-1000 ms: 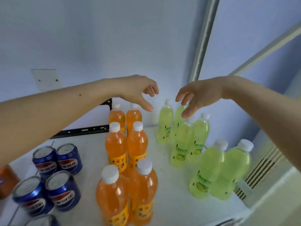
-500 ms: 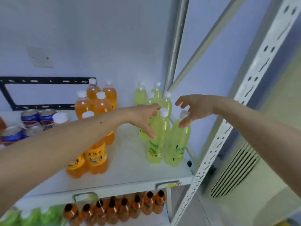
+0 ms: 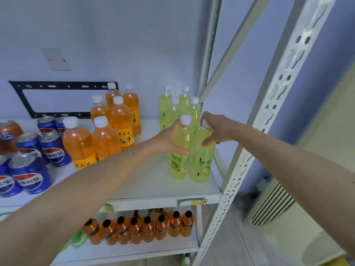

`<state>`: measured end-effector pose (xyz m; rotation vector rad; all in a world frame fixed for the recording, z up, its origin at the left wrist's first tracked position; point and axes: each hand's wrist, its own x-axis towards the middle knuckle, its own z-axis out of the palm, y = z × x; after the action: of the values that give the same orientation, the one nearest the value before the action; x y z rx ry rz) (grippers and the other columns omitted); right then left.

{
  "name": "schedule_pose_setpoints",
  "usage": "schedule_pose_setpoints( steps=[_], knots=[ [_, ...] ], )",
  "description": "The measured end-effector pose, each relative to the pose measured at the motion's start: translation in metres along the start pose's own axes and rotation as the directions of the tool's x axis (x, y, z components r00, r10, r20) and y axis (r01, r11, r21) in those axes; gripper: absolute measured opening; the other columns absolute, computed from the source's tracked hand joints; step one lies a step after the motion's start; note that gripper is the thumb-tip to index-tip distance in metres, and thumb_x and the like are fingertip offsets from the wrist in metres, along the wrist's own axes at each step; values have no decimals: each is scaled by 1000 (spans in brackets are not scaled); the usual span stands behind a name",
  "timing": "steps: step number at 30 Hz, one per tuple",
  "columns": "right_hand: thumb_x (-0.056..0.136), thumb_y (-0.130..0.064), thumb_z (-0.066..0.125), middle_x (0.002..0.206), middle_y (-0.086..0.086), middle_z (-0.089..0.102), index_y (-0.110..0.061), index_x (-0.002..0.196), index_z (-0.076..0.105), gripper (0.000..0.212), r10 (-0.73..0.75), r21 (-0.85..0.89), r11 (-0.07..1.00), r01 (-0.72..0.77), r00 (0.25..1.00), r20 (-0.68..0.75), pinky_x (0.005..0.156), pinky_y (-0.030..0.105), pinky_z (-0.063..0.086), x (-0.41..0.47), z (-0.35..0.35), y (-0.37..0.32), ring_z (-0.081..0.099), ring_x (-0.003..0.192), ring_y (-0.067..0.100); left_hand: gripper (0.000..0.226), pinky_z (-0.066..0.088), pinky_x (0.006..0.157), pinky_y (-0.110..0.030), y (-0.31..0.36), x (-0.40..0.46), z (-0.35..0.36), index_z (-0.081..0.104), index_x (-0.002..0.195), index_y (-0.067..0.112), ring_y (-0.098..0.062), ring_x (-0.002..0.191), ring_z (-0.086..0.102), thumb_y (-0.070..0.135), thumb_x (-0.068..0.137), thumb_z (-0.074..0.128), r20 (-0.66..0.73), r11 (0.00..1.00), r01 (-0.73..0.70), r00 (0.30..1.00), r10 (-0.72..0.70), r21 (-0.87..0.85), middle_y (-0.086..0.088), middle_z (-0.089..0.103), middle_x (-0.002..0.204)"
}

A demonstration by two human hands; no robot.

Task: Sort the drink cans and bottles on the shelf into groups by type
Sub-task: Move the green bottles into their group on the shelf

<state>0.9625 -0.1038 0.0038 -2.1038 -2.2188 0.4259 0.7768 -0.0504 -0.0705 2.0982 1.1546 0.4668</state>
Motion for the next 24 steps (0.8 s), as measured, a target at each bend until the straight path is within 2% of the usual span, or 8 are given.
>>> schedule_pose_setpoints(
  steps=[3,6,10,13,15,18,22,24],
  knots=[
    [77,-26,79,117,9,50,-17,128,31,71,-13,9,1000,13,1000,6,74,39,55,1,2,-3,63,70,24,114,41,103,-35,0,-7,4,9,150,25,-22,129,43,34,68,87,-45,999,28,999,-27,18,-2,43,143],
    [78,-29,79,116,8,49,-14,131,28,75,-1,28,1000,1,1000,0,69,34,53,1,3,-7,63,72,23,107,42,89,-31,2,-14,12,13,146,23,-24,121,47,36,69,86,-129,997,56,990,-49,53,-3,47,131],
    [77,-29,79,115,10,50,-10,132,28,78,-6,37,999,6,1000,0,67,32,50,1,4,-11,59,73,24,108,43,93,-35,3,-21,18,17,142,25,-25,122,47,43,63,87,-213,995,82,975,-68,58,-6,49,133],
    [77,-30,79,120,11,50,-9,133,29,78,-4,22,1000,4,1000,-8,72,32,45,-1,5,-11,56,90,26,108,43,87,-33,5,-24,21,18,141,24,-23,115,49,47,61,87,-236,990,84,970,-56,111,-5,50,125],
    [77,-32,79,123,11,50,-9,135,28,80,-1,3,1000,1,1000,-17,77,33,44,-3,4,-10,53,101,27,107,45,84,-33,6,-24,20,18,140,23,-22,109,51,47,62,87,-215,986,85,975,-52,144,-3,51,119],
    [76,-36,80,124,11,52,-12,136,28,82,10,-16,1000,-10,1000,-1,82,36,47,-5,2,-9,57,107,31,104,50,80,-35,7,-24,15,18,138,22,-21,98,57,43,63,87,-164,979,74,986,-42,190,-4,56,113],
    [73,-45,79,130,9,49,-17,142,26,92,19,-80,997,-16,999,35,84,38,48,-7,-10,-11,59,110,32,116,50,86,-36,8,-26,2,12,145,26,-23,105,55,41,61,89,-85,964,80,995,-60,254,-5,54,121],
    [71,-47,80,134,6,49,-20,143,29,92,11,-69,998,-10,1000,22,86,36,48,-9,-25,-14,58,110,31,120,49,93,-37,6,-25,-11,12,147,26,-23,115,54,40,59,91,-14,965,93,996,-92,245,-6,52,128]
  ],
)
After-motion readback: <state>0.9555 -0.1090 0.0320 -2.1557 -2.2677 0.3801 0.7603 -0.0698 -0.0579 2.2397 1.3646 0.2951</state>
